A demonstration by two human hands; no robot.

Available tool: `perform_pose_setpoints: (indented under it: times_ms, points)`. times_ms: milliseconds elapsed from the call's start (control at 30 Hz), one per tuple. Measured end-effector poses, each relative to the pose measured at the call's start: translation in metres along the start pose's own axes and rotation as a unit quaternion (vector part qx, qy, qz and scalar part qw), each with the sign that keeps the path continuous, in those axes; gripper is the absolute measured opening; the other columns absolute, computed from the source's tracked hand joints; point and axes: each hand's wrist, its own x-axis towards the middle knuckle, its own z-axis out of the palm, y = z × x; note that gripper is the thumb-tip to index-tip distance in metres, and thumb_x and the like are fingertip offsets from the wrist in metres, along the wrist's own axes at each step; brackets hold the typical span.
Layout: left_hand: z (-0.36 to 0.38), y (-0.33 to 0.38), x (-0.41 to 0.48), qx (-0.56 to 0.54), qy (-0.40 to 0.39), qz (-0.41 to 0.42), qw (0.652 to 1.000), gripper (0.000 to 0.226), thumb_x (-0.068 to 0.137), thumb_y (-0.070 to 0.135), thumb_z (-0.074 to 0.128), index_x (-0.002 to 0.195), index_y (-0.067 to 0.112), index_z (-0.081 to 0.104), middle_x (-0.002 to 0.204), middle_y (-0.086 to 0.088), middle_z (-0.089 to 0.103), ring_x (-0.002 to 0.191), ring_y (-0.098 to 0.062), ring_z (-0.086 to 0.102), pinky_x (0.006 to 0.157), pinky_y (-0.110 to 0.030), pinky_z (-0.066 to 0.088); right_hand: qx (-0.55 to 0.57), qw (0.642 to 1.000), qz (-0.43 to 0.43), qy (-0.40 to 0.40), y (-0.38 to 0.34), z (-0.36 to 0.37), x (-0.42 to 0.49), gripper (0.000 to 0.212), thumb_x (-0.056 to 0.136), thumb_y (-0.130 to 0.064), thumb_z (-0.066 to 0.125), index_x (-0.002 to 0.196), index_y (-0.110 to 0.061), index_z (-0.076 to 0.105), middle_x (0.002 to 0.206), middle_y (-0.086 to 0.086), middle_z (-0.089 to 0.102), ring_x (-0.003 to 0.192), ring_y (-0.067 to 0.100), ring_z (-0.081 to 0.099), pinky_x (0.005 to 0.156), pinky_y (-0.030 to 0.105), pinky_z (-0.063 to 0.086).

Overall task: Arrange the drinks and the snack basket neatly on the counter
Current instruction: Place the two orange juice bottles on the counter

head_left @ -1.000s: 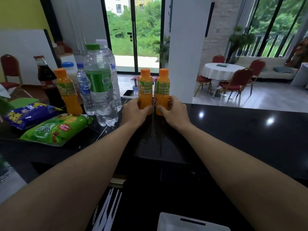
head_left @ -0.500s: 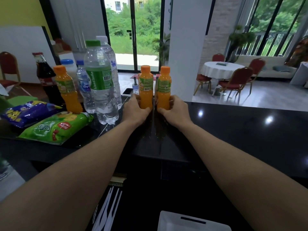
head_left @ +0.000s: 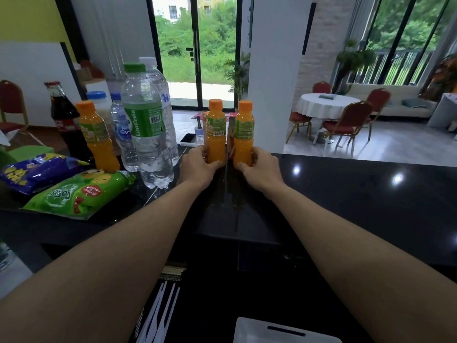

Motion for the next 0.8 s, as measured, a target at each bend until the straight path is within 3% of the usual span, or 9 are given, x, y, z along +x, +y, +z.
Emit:
perform_pose_setpoints:
  times_ms: [267,400,567,800]
  points:
    - [-0.0007,0.0041,-0.0024,0.029,0.003,0.002,1.0,0.048,0.082,0.031,0.081,0.126,0.021,0.064,0.117,0.0,0.071,0.106,-0.019,0.066,0.095,-0.044,0.054,-0.005,1.0,0.009,-0.009,-0.003,-0.0015,-0.0028,0.037,0.094,-0.021,0.07,0.128,-0.018,0.057,0.122,0.001,0.064,0.113,0.023,0.062,0.1,0.042,0.053]
    - [-0.0026,0.005,-0.0036,0.024,0.012,0.002,1.0,0.047,0.078,0.031,0.083,0.122,0.021,0.067,0.112,0.0,0.072,0.102,-0.018,0.068,0.094,-0.043,0.055,-0.004,1.0,0.006,-0.004,-0.002,-0.0031,-0.0038,0.038,0.094,-0.022,0.071,0.129,-0.018,0.058,0.111,-0.005,0.06,0.11,0.021,0.062,0.093,0.033,0.051]
    - [-0.0033,0.0046,-0.0036,0.027,0.006,0.001,1.0,0.049,0.079,0.034,0.083,0.123,0.021,0.066,0.114,0.001,0.072,0.103,-0.017,0.067,0.095,-0.042,0.055,-0.008,1.0,0.011,-0.006,-0.0041,-0.0029,-0.0059,0.037,0.095,-0.022,0.07,0.129,-0.017,0.058,0.124,0.003,0.065,0.114,0.023,0.063,0.1,0.042,0.053]
    - [-0.0036,0.0053,-0.0061,0.02,-0.013,0.0,1.0,0.054,0.082,0.036,0.078,0.131,0.024,0.06,0.121,0.004,0.069,0.109,-0.017,0.065,0.097,-0.042,0.053,-0.013,1.0,0.012,-0.001,-0.0072,-0.0044,-0.009,0.037,0.093,-0.023,0.071,0.127,-0.015,0.059,0.118,0.004,0.066,0.107,0.023,0.066,0.096,0.043,0.056]
